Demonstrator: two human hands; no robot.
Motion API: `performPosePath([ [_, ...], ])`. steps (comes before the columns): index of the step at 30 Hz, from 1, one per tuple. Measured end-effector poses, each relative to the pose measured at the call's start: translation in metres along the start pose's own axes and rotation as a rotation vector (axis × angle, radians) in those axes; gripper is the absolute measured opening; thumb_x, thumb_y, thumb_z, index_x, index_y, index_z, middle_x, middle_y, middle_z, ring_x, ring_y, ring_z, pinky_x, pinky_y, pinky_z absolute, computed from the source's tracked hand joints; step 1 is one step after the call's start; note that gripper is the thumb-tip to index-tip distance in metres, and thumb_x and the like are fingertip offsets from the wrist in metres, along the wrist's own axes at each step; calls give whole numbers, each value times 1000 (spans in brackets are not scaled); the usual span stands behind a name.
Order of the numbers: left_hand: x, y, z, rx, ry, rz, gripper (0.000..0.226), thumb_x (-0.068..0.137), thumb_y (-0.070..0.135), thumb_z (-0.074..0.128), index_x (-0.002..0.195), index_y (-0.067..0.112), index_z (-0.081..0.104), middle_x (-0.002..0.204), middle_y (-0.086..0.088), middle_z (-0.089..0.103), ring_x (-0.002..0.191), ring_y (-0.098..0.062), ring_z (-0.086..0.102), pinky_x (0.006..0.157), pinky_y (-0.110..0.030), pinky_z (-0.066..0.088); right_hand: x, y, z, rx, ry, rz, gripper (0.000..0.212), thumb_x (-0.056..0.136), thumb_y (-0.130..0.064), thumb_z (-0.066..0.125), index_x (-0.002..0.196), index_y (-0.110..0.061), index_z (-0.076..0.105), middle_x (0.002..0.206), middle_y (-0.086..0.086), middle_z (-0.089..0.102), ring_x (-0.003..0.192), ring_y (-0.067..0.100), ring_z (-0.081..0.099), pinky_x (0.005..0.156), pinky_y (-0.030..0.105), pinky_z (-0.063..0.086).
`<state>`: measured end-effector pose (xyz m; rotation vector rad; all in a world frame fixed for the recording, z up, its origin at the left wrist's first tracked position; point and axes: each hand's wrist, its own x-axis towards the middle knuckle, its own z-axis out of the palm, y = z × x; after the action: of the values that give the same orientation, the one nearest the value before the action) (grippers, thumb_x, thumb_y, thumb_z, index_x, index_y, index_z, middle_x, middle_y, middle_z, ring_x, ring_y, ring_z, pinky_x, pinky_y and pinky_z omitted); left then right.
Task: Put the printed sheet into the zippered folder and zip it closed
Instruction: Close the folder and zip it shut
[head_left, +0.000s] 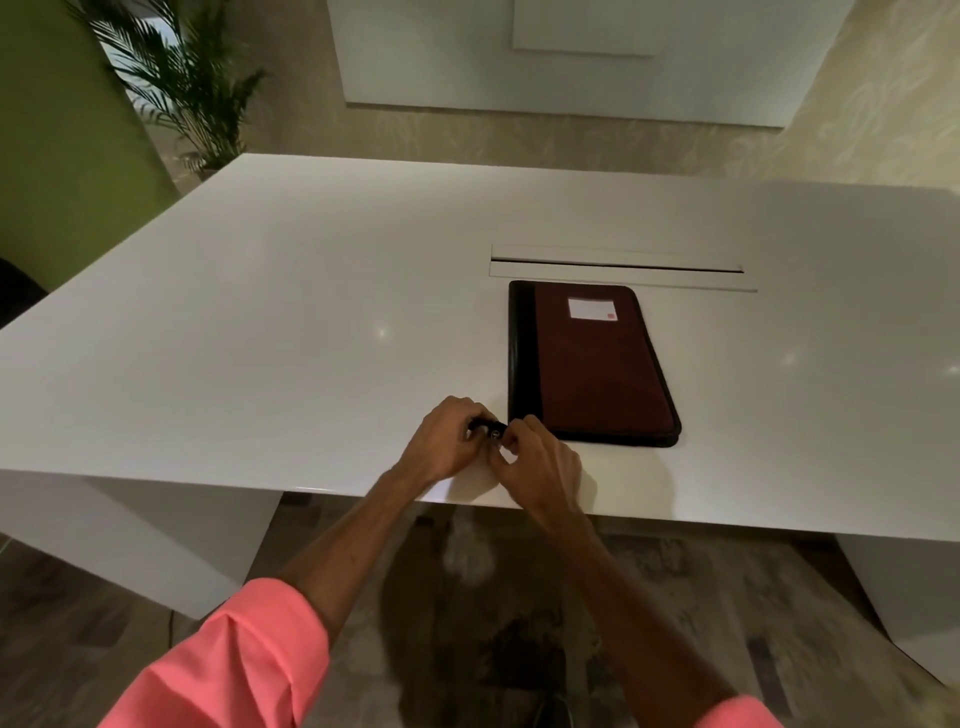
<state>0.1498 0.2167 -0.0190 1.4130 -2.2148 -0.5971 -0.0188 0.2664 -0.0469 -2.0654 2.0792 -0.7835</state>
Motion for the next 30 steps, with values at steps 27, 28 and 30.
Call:
performPosePath([
  [27, 5, -2, 0, 16, 56, -22, 15, 104, 21, 72, 109, 14, 83, 109, -5, 81, 105, -20, 68, 94, -31, 55, 0, -9, -7, -4, 39, 179, 18, 97, -28, 64, 84, -20, 56, 88, -4, 60, 68, 15, 57, 63, 31, 44],
  [28, 4, -1, 1, 25, 63, -18, 15, 104, 22, 72, 109, 15, 83, 108, -4, 80, 105, -19, 67, 95, -33, 55, 0, -5, -9, -8, 41, 193, 17, 97, -29, 66, 85, -19, 58, 89, -4, 60, 69, 15, 58, 64, 32, 47],
  [30, 1, 1, 1, 37, 75, -10, 15, 104, 25, 71, 107, 16, 82, 104, -3, 80, 103, -19, 66, 96, -37, 55, 0, 5, -14, -12, 51, 219, 16, 97, -29, 68, 87, -18, 61, 90, -4, 62, 71, 15, 60, 65, 31, 46],
])
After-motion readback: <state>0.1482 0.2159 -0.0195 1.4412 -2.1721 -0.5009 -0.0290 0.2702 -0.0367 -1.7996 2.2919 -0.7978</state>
